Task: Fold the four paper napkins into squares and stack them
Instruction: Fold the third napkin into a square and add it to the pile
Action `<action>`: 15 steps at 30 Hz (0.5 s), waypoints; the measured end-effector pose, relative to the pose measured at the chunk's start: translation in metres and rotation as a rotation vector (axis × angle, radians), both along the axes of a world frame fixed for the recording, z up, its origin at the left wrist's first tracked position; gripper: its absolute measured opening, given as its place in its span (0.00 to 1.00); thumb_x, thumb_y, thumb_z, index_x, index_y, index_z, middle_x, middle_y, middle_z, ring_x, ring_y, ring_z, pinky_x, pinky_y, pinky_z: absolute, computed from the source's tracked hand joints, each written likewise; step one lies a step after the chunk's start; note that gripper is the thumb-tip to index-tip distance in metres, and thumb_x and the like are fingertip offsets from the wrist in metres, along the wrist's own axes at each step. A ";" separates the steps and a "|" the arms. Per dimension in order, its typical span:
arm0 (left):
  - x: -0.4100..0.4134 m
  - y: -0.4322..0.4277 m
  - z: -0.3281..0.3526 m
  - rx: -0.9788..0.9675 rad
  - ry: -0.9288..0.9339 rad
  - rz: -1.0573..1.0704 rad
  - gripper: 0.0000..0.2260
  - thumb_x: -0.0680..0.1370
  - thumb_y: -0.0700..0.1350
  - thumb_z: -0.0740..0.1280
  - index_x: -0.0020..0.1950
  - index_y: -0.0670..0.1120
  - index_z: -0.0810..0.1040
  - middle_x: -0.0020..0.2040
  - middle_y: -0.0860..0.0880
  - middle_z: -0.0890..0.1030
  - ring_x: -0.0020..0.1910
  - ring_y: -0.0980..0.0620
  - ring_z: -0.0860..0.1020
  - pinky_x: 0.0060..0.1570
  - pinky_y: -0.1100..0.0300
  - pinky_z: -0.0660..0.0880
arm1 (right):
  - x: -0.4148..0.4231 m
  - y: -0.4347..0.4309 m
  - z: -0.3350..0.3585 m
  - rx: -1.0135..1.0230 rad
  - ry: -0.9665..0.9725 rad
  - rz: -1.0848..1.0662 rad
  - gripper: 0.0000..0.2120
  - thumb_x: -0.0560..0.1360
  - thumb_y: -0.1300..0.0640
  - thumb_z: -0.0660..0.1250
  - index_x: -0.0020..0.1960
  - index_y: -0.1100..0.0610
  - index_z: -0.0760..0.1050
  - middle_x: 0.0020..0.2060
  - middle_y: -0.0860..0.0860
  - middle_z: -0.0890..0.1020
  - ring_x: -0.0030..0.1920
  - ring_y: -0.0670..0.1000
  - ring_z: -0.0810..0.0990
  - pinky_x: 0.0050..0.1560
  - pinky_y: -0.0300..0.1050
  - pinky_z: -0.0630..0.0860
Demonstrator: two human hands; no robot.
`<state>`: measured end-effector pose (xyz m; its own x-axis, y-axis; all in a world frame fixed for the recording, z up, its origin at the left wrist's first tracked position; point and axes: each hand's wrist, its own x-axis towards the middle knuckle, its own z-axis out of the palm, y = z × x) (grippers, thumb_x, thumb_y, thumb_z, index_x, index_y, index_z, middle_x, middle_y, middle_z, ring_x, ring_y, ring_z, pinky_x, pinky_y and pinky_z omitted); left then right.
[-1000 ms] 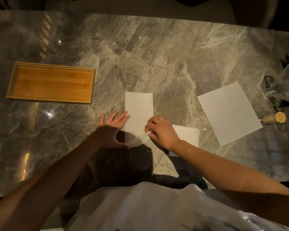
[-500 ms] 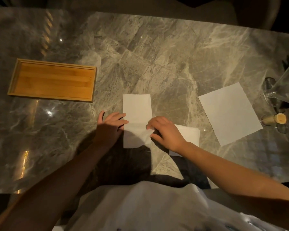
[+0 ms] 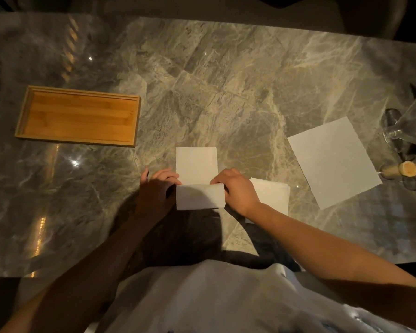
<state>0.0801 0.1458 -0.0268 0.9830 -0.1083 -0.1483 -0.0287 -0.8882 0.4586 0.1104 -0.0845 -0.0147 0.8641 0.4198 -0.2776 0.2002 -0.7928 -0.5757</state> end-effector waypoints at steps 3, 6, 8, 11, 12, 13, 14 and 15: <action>-0.001 -0.002 -0.001 0.072 -0.023 0.059 0.05 0.71 0.45 0.69 0.43 0.47 0.83 0.46 0.48 0.82 0.48 0.46 0.78 0.59 0.46 0.65 | 0.000 -0.001 -0.002 -0.040 0.067 -0.048 0.11 0.75 0.61 0.63 0.53 0.54 0.80 0.48 0.53 0.82 0.51 0.54 0.75 0.45 0.48 0.73; -0.002 -0.002 -0.005 0.175 -0.039 0.087 0.06 0.72 0.48 0.67 0.43 0.49 0.83 0.40 0.49 0.81 0.40 0.48 0.76 0.45 0.54 0.67 | -0.002 -0.003 -0.004 -0.056 0.104 -0.093 0.08 0.75 0.59 0.62 0.49 0.55 0.80 0.45 0.53 0.82 0.47 0.55 0.76 0.39 0.45 0.69; -0.004 -0.003 -0.007 0.180 -0.018 0.101 0.06 0.74 0.49 0.66 0.45 0.50 0.82 0.40 0.50 0.81 0.40 0.49 0.76 0.45 0.55 0.66 | -0.002 -0.003 -0.005 -0.069 0.129 -0.105 0.07 0.76 0.57 0.62 0.45 0.56 0.78 0.41 0.53 0.81 0.45 0.55 0.76 0.38 0.46 0.69; -0.006 -0.006 -0.009 0.127 0.004 0.168 0.09 0.76 0.50 0.63 0.45 0.49 0.81 0.41 0.49 0.83 0.43 0.47 0.78 0.49 0.52 0.66 | 0.000 -0.001 -0.003 -0.052 0.175 -0.170 0.12 0.77 0.52 0.62 0.40 0.58 0.76 0.37 0.51 0.78 0.41 0.53 0.76 0.39 0.48 0.71; -0.006 -0.007 -0.009 0.111 0.008 0.197 0.10 0.77 0.50 0.62 0.45 0.48 0.81 0.41 0.48 0.83 0.44 0.46 0.78 0.50 0.51 0.66 | 0.000 0.000 -0.003 -0.043 0.184 -0.182 0.14 0.77 0.51 0.63 0.38 0.58 0.75 0.36 0.51 0.79 0.41 0.53 0.76 0.39 0.48 0.72; -0.006 -0.008 -0.009 0.101 0.014 0.223 0.10 0.77 0.51 0.62 0.45 0.48 0.81 0.41 0.47 0.83 0.44 0.46 0.78 0.51 0.51 0.66 | 0.001 0.001 -0.002 -0.042 0.190 -0.183 0.14 0.77 0.50 0.62 0.38 0.58 0.75 0.37 0.51 0.79 0.41 0.52 0.76 0.40 0.48 0.72; -0.006 -0.009 -0.009 0.094 0.022 0.241 0.11 0.77 0.51 0.62 0.45 0.48 0.81 0.40 0.47 0.83 0.44 0.46 0.78 0.51 0.51 0.66 | 0.000 0.001 -0.002 -0.046 0.194 -0.178 0.14 0.77 0.50 0.62 0.38 0.58 0.75 0.37 0.51 0.80 0.40 0.52 0.76 0.41 0.48 0.73; -0.006 -0.010 -0.010 0.088 0.031 0.252 0.11 0.77 0.52 0.62 0.45 0.48 0.81 0.40 0.48 0.83 0.43 0.47 0.78 0.51 0.51 0.66 | 0.000 0.002 -0.001 -0.054 0.199 -0.170 0.14 0.77 0.50 0.63 0.37 0.58 0.75 0.37 0.51 0.79 0.40 0.52 0.76 0.41 0.48 0.73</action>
